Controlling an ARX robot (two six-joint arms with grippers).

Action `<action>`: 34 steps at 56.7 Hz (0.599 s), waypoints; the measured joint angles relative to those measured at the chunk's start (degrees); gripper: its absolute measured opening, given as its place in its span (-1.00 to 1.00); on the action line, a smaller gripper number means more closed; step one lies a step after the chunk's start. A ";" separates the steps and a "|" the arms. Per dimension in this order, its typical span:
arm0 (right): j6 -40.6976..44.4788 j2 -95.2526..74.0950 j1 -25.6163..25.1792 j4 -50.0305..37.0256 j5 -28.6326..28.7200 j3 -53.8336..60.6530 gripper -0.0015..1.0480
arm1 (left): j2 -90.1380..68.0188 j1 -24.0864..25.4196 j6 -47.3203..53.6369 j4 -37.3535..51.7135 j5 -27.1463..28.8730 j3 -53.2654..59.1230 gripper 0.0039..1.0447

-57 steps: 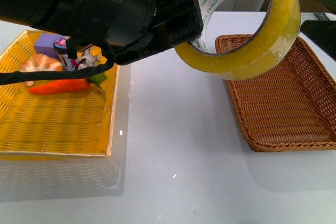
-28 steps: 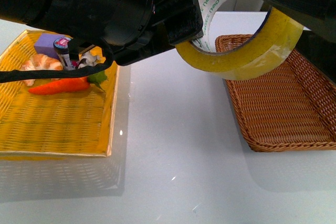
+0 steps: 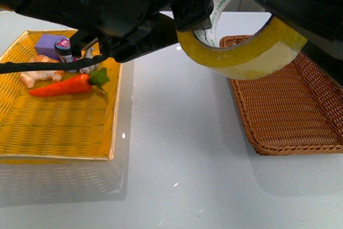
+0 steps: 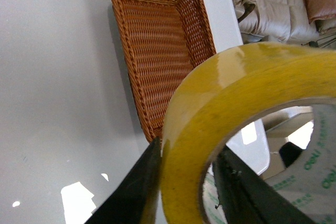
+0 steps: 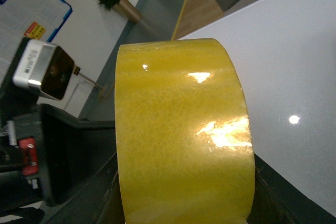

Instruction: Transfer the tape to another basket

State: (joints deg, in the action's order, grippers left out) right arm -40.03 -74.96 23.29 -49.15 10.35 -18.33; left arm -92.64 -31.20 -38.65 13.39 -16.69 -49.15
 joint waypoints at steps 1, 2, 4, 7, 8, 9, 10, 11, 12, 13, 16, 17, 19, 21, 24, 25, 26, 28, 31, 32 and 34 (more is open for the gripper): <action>-0.20 0.00 0.00 0.00 -0.02 0.11 -0.08 | 0.22 0.09 0.02 0.00 0.02 0.00 -0.30; -0.33 0.00 -0.02 0.00 -0.04 0.15 -0.08 | 0.39 0.13 0.04 0.02 0.02 0.00 -0.27; -0.50 0.00 -0.07 0.00 -0.04 0.31 -0.08 | 0.81 0.28 0.07 0.11 0.04 0.00 -0.17; -0.81 0.07 -0.13 0.00 -0.02 0.46 -0.08 | 1.60 0.59 0.22 0.31 0.15 0.09 0.00; -0.90 0.11 -0.22 0.00 -0.02 0.50 -0.08 | 1.92 0.70 0.31 0.52 0.20 0.17 0.07; -1.01 0.15 -0.26 0.00 -0.02 0.52 -0.08 | 2.29 0.85 0.50 0.68 0.35 0.31 0.14; -1.09 0.26 -0.42 0.00 0.00 0.57 -0.08 | 2.64 1.01 0.66 0.87 0.55 0.46 0.21; -1.16 0.35 -0.52 0.00 -0.02 0.61 -0.08 | 3.02 1.14 0.90 1.03 0.81 0.63 0.28; -1.20 0.44 -0.81 0.00 -0.02 0.66 -0.08 | 3.52 1.40 1.18 1.31 1.36 0.92 0.38; -1.25 0.44 -1.01 0.00 -0.02 0.70 -0.08 | 3.87 1.62 1.57 1.53 1.77 1.14 0.45; -1.36 0.59 -1.49 0.02 0.02 0.79 -0.08 | 4.66 2.12 2.45 2.01 2.62 1.66 0.58; -1.40 0.72 -1.79 0.02 0.04 0.87 -0.08 | 5.07 2.43 2.95 2.29 3.08 1.97 0.65; -1.51 0.83 -2.27 0.07 0.11 0.98 -0.08 | 5.79 2.93 3.96 2.89 3.89 2.43 0.75; -1.64 1.03 -2.84 0.07 0.31 1.07 -0.08 | 6.56 3.50 4.79 3.48 4.87 2.91 0.85; -1.88 1.27 -3.65 0.07 0.66 1.18 -0.08 | 7.67 4.44 6.16 4.35 5.92 3.58 0.85; -2.03 1.46 -4.07 0.09 0.85 1.22 -0.08 | 8.31 4.92 6.64 4.72 6.29 3.96 0.83; -2.08 1.53 -4.28 0.11 0.92 1.25 -0.08 | 8.61 5.14 6.93 4.94 6.43 4.17 0.82; -2.29 1.79 -5.01 0.13 1.25 1.29 -0.08 | 9.60 5.99 8.07 5.64 6.97 4.83 0.82; -2.51 2.27 -6.51 0.13 1.81 1.31 -0.08 | 11.65 7.67 10.43 6.78 8.02 6.19 0.83; -2.56 2.29 -6.80 0.13 1.95 1.31 -0.08 | 11.96 7.96 10.71 6.99 8.02 6.40 0.83; -2.71 2.45 -7.87 0.11 2.56 1.33 -0.08 | 13.27 9.14 11.93 7.85 8.11 7.34 0.83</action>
State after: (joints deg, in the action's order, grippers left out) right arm -42.74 -72.51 15.42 -49.04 12.91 -16.99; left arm -79.37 -22.06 -26.72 21.23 -8.58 -41.80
